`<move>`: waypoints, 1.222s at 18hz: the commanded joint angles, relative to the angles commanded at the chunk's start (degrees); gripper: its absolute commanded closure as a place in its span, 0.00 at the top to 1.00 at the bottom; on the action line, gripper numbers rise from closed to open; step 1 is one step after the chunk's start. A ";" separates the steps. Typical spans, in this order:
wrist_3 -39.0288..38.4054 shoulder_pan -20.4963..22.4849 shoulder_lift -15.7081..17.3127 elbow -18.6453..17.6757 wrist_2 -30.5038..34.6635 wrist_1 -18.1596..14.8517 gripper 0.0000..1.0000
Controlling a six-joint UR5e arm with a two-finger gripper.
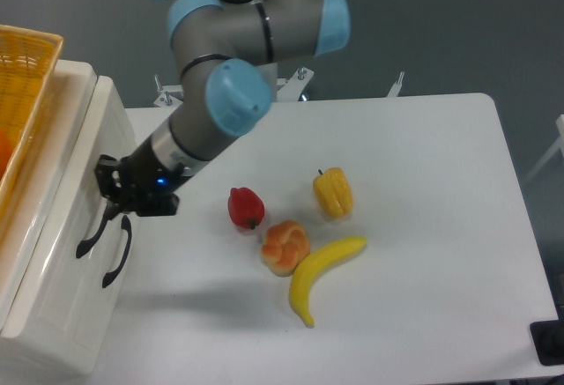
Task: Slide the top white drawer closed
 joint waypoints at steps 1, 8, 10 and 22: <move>1.49 1.49 -0.17 0.09 0.53 0.09 1.00; 11.77 15.90 -1.32 0.79 0.80 6.33 1.00; 16.16 19.95 -2.19 0.44 0.80 6.33 1.00; 51.42 30.86 -5.97 1.58 26.53 7.21 1.00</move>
